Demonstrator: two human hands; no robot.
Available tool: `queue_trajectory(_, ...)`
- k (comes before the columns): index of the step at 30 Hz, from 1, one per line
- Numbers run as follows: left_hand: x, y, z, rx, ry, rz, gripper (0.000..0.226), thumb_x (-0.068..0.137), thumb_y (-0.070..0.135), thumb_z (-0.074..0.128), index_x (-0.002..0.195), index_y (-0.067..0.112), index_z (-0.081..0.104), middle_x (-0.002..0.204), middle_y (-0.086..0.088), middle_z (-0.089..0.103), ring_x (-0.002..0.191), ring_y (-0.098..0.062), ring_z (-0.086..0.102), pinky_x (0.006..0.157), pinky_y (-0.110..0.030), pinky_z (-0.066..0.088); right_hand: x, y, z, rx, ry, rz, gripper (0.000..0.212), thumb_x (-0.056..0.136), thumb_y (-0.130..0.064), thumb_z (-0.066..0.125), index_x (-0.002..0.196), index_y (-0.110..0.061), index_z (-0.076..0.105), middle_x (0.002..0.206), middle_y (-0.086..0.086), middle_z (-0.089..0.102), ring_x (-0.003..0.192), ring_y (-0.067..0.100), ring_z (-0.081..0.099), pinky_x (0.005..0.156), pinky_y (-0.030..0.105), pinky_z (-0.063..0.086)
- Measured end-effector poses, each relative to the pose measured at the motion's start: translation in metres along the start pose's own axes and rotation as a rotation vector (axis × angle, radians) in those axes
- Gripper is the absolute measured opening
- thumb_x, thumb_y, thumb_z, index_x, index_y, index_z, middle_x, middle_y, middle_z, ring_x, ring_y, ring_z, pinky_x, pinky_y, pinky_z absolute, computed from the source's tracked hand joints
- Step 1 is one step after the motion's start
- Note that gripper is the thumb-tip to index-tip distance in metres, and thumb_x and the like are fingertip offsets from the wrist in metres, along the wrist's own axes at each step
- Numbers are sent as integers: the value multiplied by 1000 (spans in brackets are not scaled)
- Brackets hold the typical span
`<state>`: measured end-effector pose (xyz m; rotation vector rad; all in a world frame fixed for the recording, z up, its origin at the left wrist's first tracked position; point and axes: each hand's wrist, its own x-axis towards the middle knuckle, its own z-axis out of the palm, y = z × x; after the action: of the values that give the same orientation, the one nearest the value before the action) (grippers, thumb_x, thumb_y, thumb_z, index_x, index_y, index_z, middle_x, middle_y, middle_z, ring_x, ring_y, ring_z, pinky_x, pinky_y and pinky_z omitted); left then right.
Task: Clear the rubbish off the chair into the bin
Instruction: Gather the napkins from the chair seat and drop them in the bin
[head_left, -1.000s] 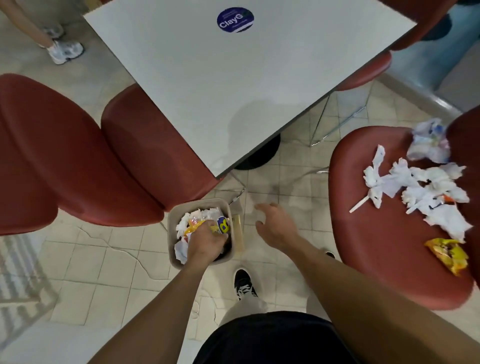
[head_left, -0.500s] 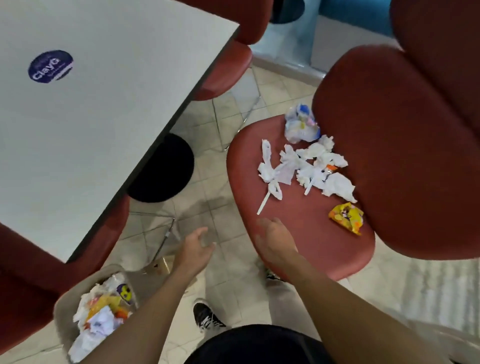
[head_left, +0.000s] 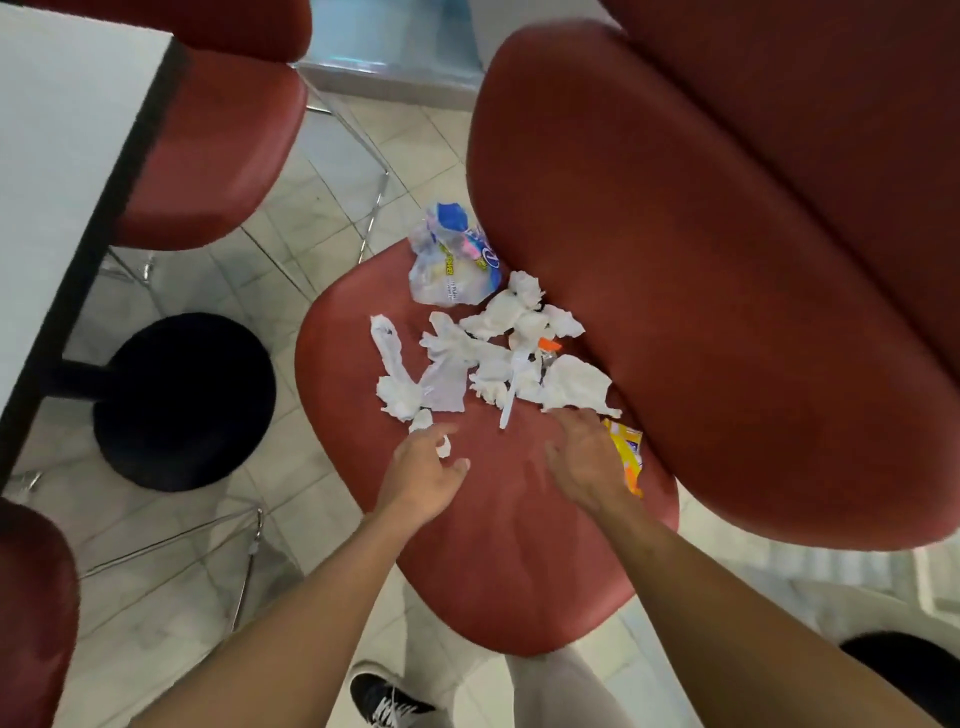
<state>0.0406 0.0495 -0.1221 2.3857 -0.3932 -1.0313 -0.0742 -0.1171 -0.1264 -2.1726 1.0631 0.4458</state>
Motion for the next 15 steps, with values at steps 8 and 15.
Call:
queue_trajectory(8,90,32,38,131,-74,26,39,81,22,65,120,25,62,109,-7,57,86,-14,60,85,-25,48,79,33,-7,-14,109,63,56,84,-19,58,139,-26,46,146,8,33,132,29,34,110,40,33)
queue_trajectory(15,127,35,67,59,-138,-59,35,78,10,63,113,13,67,96,-3,67,74,-10,59,59,-8,40,115,57,7,-24,17,98,60,84,-16,60,139,-34,45,150,13,26,133,34,37,107,40,38)
